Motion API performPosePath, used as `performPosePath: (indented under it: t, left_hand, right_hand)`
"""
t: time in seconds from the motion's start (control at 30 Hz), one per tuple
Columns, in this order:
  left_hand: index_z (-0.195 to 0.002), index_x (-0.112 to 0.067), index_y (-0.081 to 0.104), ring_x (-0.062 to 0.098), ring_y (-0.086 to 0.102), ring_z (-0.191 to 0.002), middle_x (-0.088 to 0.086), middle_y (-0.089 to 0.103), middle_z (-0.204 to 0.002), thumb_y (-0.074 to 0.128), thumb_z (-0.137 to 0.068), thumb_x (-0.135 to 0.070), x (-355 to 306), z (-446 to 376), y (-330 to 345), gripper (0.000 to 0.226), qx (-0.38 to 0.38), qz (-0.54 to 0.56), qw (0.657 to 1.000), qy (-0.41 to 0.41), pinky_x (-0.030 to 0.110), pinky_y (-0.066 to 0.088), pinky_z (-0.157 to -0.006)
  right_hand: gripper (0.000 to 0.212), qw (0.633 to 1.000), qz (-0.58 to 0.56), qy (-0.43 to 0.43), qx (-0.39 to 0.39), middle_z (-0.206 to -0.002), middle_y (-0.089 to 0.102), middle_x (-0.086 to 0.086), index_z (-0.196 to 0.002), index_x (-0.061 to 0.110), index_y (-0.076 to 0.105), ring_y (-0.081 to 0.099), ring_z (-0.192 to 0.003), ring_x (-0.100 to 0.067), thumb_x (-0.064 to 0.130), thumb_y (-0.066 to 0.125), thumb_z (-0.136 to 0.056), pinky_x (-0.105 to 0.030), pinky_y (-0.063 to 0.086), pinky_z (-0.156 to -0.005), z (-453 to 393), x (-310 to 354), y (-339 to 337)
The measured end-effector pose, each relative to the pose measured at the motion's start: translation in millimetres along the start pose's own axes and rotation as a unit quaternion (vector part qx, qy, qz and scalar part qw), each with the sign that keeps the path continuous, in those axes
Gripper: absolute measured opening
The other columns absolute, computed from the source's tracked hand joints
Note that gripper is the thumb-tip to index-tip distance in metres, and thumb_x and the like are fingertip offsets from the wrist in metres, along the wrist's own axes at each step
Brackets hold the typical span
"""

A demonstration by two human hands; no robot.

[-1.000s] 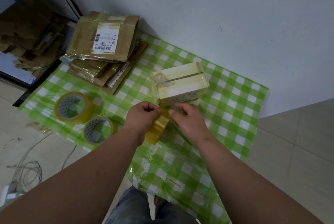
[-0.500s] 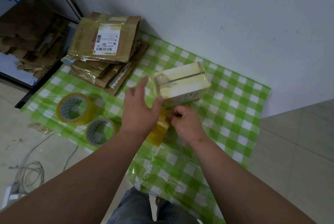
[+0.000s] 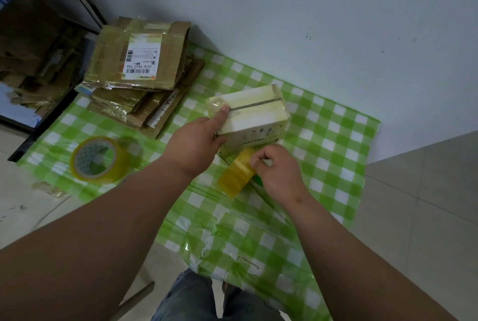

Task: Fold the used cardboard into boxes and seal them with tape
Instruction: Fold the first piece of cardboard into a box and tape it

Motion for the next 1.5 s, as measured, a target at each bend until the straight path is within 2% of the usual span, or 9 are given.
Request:
performPosePath:
  t: [0.2, 0.37, 0.53, 0.7, 0.77, 0.93, 1.13, 1.27, 1.5]
  left_hand:
    - [-0.15, -0.04, 0.013, 0.022, 0.048, -0.088, 0.003, 0.041, -0.101, 0.062, -0.095, -0.03, 15.8, -3.6, -8.1, 0.075, 0.004, 0.014, 1.0, 0.028, 0.041, 0.047, -0.084]
    - [-0.15, -0.052, 0.013, 0.023, 0.052, -0.095, 0.004, 0.049, -0.101, 0.053, -0.1, -0.029, 16.0, -15.1, -19.5, 0.068, 0.066, -0.016, 0.998, -0.016, 0.038, 0.045, -0.086]
    - [-0.153, -0.047, 0.01, 0.029, 0.056, -0.103, 0.011, 0.055, -0.119, 0.047, -0.101, -0.018, 2.9, -14.8, -17.7, 0.07, 0.066, -0.045, 0.996, -0.043, 0.039, 0.045, -0.082]
    - [-0.156, -0.038, 0.004, 0.026, 0.053, -0.097, 0.01, 0.051, -0.12, 0.049, -0.092, -0.007, -11.7, -11.7, -14.0, 0.084, 0.059, -0.095, 0.99, -0.081, 0.037, 0.04, -0.072]
    - [-0.156, -0.036, 0.004, 0.03, 0.053, -0.104, 0.012, 0.05, -0.122, 0.047, -0.093, -0.01, -12.8, -13.7, -16.3, 0.08, 0.047, -0.096, 0.991, -0.082, 0.04, 0.043, -0.078]
    - [-0.155, -0.04, 0.014, 0.042, 0.045, -0.122, 0.025, 0.04, -0.141, 0.032, -0.104, -0.034, 3.9, -31.2, -28.8, 0.055, 0.067, -0.003, 0.99, -0.127, 0.045, 0.037, -0.102]
    - [-0.156, -0.034, 0.021, 0.033, 0.041, -0.134, 0.015, 0.034, -0.152, 0.063, -0.09, -0.049, -19.0, -36.7, -36.1, 0.08, 0.068, 0.157, 0.974, -0.149, 0.039, 0.038, -0.107]
    - [-0.157, -0.031, 0.009, 0.03, 0.036, -0.14, 0.01, 0.028, -0.158, 0.07, -0.089, -0.036, -20.0, -36.9, -29.3, 0.092, 0.067, 0.182, 0.97, -0.144, 0.04, 0.035, -0.108]
    - [-0.143, -0.023, 0.035, 0.03, 0.05, -0.126, 0.013, 0.045, -0.146, 0.065, -0.094, -0.025, -17.8, -43.3, -28.3, 0.058, 0.049, 0.239, 0.962, -0.121, 0.036, 0.045, -0.096]
  right_hand:
    - [0.023, 0.996, 0.007, 0.0, -0.085, -0.118, 0.042, 0.014, -0.067, 0.036, 0.063, 0.034, -0.123, -0.018, 0.025, 0.076, -0.083, -0.046, 0.03, -0.111, -5.5, -0.4, -22.4]
    - [0.031, 0.997, -0.034, -0.009, -0.07, -0.158, 0.025, 0.005, -0.063, 0.033, 0.062, 0.016, -0.147, -0.015, 0.014, 0.075, -0.084, -0.029, 0.016, -0.116, -10.5, 7.8, -40.3]
    - [0.014, 0.997, -0.074, -0.011, 0.019, -0.139, 0.031, 0.019, -0.077, -0.003, 0.059, 0.031, -0.127, 0.001, 0.002, 0.065, -0.089, 0.01, 0.021, -0.082, -18.1, 15.2, -36.8]
    - [0.029, 0.99, -0.137, 0.021, -0.019, -0.095, 0.058, 0.011, -0.069, 0.013, 0.046, 0.051, -0.085, -0.009, 0.006, 0.06, -0.093, -0.027, 0.04, -0.074, -24.6, 12.8, -37.7]
    - [0.033, 0.984, -0.169, 0.043, -0.034, -0.08, 0.058, 0.01, -0.067, 0.017, 0.043, 0.051, -0.074, -0.012, 0.006, 0.058, -0.094, -0.03, 0.039, -0.069, -25.6, 13.1, -39.0]
    - [0.031, 0.972, -0.226, 0.065, -0.018, -0.116, 0.07, -0.006, -0.067, 0.02, 0.051, 0.06, -0.12, -0.019, 0.006, 0.059, -0.093, -0.046, 0.048, -0.098, -13.1, 15.1, -27.3]
    - [0.024, 0.984, -0.158, 0.04, 0.068, -0.105, 0.071, -0.013, -0.073, 0.021, 0.056, 0.063, -0.096, -0.035, 0.009, 0.06, -0.094, -0.045, 0.051, -0.077, 10.6, 32.8, 5.8]
    - [0.018, 0.979, -0.196, 0.034, 0.05, -0.102, 0.072, 0.004, -0.078, 0.012, 0.058, 0.062, -0.088, -0.018, 0.009, 0.058, -0.096, -0.033, 0.049, -0.075, 9.7, 39.6, -9.2]
    - [0.013, 0.983, -0.174, 0.053, 0.038, -0.1, 0.074, 0.009, -0.085, 0.012, 0.062, 0.066, -0.088, -0.012, 0.016, 0.06, -0.097, -0.04, 0.052, -0.086, 6.6, 42.3, -26.9]
Point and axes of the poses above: each hand's wrist, its own z-axis away from the middle knuckle, its own y-axis out of the palm, x = y × z, the point moved 3 cm from there along -z, towards the middle knuckle
